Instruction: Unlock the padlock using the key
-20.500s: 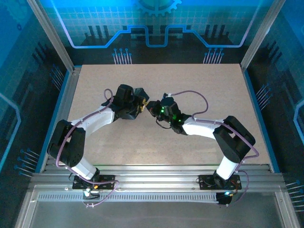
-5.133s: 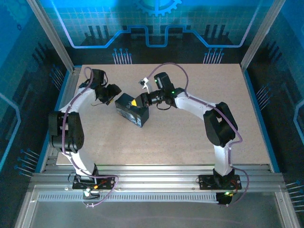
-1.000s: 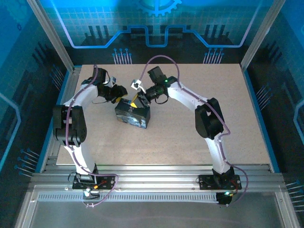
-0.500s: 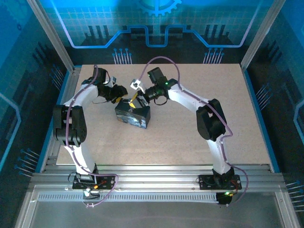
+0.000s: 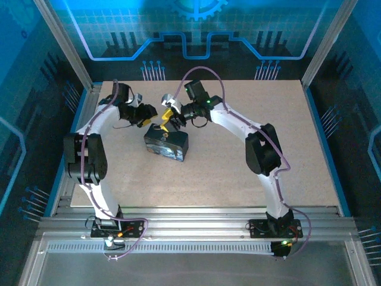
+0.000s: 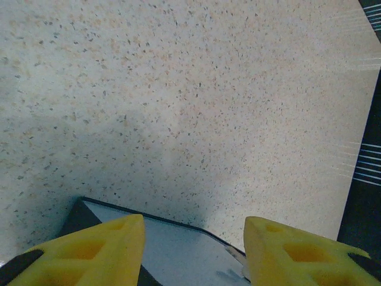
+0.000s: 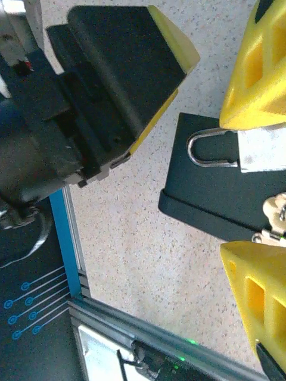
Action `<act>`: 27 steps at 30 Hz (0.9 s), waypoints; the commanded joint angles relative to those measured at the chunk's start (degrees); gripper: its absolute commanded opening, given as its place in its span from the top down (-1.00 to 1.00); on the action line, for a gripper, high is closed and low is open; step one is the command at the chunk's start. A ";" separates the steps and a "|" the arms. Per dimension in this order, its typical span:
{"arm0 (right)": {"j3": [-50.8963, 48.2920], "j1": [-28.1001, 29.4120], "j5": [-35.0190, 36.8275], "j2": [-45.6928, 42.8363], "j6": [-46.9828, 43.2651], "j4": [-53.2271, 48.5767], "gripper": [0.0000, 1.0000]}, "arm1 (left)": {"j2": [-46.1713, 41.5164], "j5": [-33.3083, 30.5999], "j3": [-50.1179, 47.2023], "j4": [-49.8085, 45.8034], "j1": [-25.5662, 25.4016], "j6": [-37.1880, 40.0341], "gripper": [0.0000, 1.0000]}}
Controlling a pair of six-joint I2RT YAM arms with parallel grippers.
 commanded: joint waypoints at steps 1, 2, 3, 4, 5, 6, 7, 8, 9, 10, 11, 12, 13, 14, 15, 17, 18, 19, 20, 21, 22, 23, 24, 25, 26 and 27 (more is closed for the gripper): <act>2.42 -0.16 -2.56 3.23 -7.28 0.39 -0.07 | -2.65 1.61 0.72 -1.20 1.26 -1.07 0.02; 3.34 -0.22 -2.90 4.03 -8.18 0.08 -0.08 | -2.77 1.62 0.54 -1.11 1.39 -1.07 0.03; 4.71 -0.47 -3.83 5.22 -9.40 -0.92 -0.09 | -3.01 1.64 0.34 -1.02 1.57 -1.07 0.03; 6.18 -0.65 -4.85 6.32 -10.17 -1.94 -0.10 | -3.08 1.66 0.15 -0.96 1.67 -1.00 0.03; 7.25 -0.85 -5.73 6.54 -10.79 -2.68 -0.10 | -3.12 1.72 0.05 -0.89 1.74 -0.98 0.03; 8.51 -1.02 -6.89 8.64 -11.65 -3.92 -0.11 | -3.21 1.78 -0.04 -0.93 1.81 -0.90 0.03; 9.72 -1.13 -7.42 9.38 -12.61 -5.47 -0.11 | -3.34 1.84 -0.02 -1.01 1.84 -0.82 0.02; 10.66 -1.13 -7.45 10.01 -13.55 -6.83 -0.10 | -3.36 1.83 -0.05 -1.08 1.92 -0.81 0.03; 11.73 -1.13 -7.58 10.59 -14.61 -8.70 -0.10 | -3.47 1.92 -0.12 -1.10 1.98 -0.72 0.02; 12.74 -1.13 -7.99 11.11 -15.64 -10.42 -0.10 | -3.49 1.89 -0.13 -1.08 2.02 -0.63 0.03; 13.15 -1.19 -8.48 11.42 -16.33 -11.55 -0.10 | -3.58 1.88 -0.13 -1.10 2.03 -0.63 0.03; 13.49 -1.22 -8.73 11.60 -16.85 -12.65 -0.08 | -3.59 1.91 -0.05 -1.10 2.10 -0.67 0.03; 13.62 -1.31 -9.06 11.81 -17.42 -13.59 -0.05 | -3.64 1.90 -0.04 -1.10 2.15 -0.63 0.03; 13.67 -1.46 -9.70 11.91 -17.66 -14.19 -0.03 | -3.60 1.92 0.05 -1.01 2.15 -0.63 0.03; 14.09 -1.56 -10.41 11.95 -18.22 -15.49 0.01 | -3.57 1.98 0.13 -1.08 2.15 -0.70 0.03; 14.33 -1.83 -11.28 12.04 -18.50 -16.61 0.08 | -3.56 2.00 0.23 -1.01 2.21 -0.76 0.03; 14.60 -1.91 -11.48 12.16 -18.54 -17.20 0.11 | -3.70 2.02 0.36 -1.02 2.20 -0.81 0.03; 15.17 -1.95 -11.45 12.38 -18.87 -18.20 0.14 | -3.68 1.99 0.40 -1.02 2.22 -0.89 0.03; 15.74 -1.92 -11.47 12.67 -19.12 -19.16 0.18 | -3.80 2.12 0.46 -1.02 2.23 -0.89 0.03; 16.35 -1.92 -11.38 12.87 -19.64 -20.31 0.23 | -3.92 2.00 0.49 -1.01 2.24 -0.89 0.03; 16.51 -1.92 -11.29 12.96 -19.63 -20.71 0.27 | -4.08 1.97 0.49 -1.06 2.20 -0.89 0.03; 16.40 -1.87 -11.32 12.78 -19.76 -20.98 0.28 | -4.24 1.98 0.53 -1.17 2.20 -0.97 0.03; 16.14 -1.83 -11.04 12.62 -19.88 -21.00 0.28 | -4.44 1.89 0.58 -1.26 2.20 -0.84 0.03; 15.92 -1.74 -10.67 12.61 -19.94 -21.02 0.23 | -4.62 1.85 0.54 -1.34 2.20 -0.83 0.03; 15.72 -1.66 -10.14 12.52 -19.97 -20.94 0.13 | -4.73 1.90 0.49 -1.37 2.20 -0.84 0.03; 15.61 -1.56 -9.43 12.52 -19.79 -20.68 0.06 | -4.92 1.82 0.41 -1.37 2.20 -0.87 0.03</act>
